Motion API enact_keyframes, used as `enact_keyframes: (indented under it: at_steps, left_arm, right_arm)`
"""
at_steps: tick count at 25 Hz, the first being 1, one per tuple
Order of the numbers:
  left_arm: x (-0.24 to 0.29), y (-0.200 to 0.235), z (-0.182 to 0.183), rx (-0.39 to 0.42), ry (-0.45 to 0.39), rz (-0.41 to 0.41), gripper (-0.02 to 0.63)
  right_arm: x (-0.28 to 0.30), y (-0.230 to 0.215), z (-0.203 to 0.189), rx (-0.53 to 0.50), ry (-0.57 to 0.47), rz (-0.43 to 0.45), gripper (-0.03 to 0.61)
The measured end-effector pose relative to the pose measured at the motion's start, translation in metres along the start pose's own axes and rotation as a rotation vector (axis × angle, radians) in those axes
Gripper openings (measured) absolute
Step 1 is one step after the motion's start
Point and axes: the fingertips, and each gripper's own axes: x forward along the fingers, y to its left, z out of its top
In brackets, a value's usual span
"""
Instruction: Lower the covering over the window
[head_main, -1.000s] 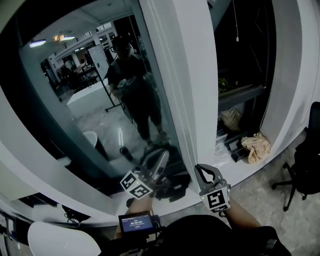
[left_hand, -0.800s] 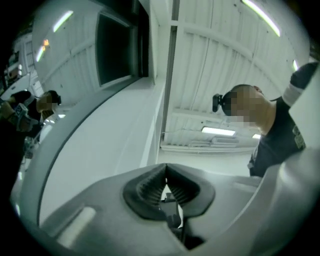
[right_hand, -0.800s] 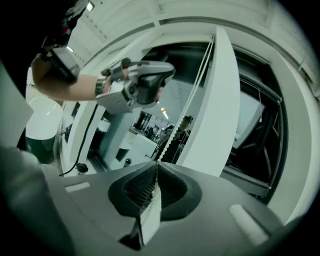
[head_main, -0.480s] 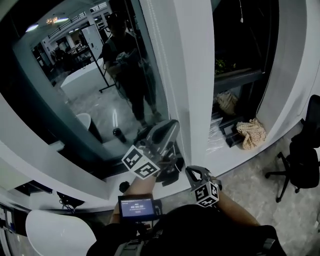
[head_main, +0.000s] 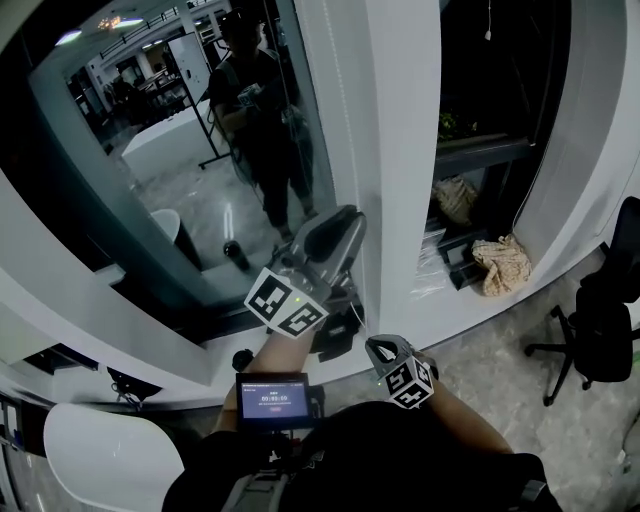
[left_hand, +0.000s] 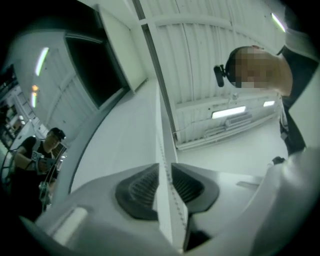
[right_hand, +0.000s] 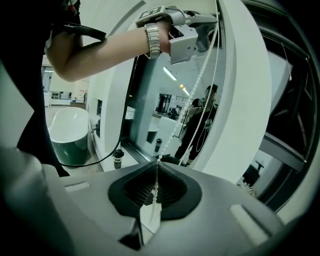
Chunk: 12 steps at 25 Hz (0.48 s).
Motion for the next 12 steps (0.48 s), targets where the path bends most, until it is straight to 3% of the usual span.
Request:
enact_keyframes:
  at_steps: [2,5,6,8,12]
  left_arm:
    - [-0.003,0.012,0.005,-0.005,-0.021,0.040,0.144]
    - [0.000,0.005,0.012,0.028,-0.030,-0.006,0.147]
    - [0.002,0.001,0.016,0.031,-0.044,-0.034,0.141]
    - [0.008,-0.001,0.022,0.008,-0.056,-0.084,0.017]
    - [0.007,0.008,-0.004,-0.058,0.041,-0.076,0.012]
  right_arm:
    - [0.001,0.003,0.000,0.011,-0.004,0.013,0.016]
    - [0.003,0.006,0.000,0.007,-0.002,0.029,0.017]
    - [0.006,0.005,0.001,0.004,-0.004,0.033,0.017]
    - [0.011,0.000,0.005,-0.001,-0.010,0.032,0.017]
    - [0.013,0.001,-0.017,0.070,0.064,0.058,0.017]
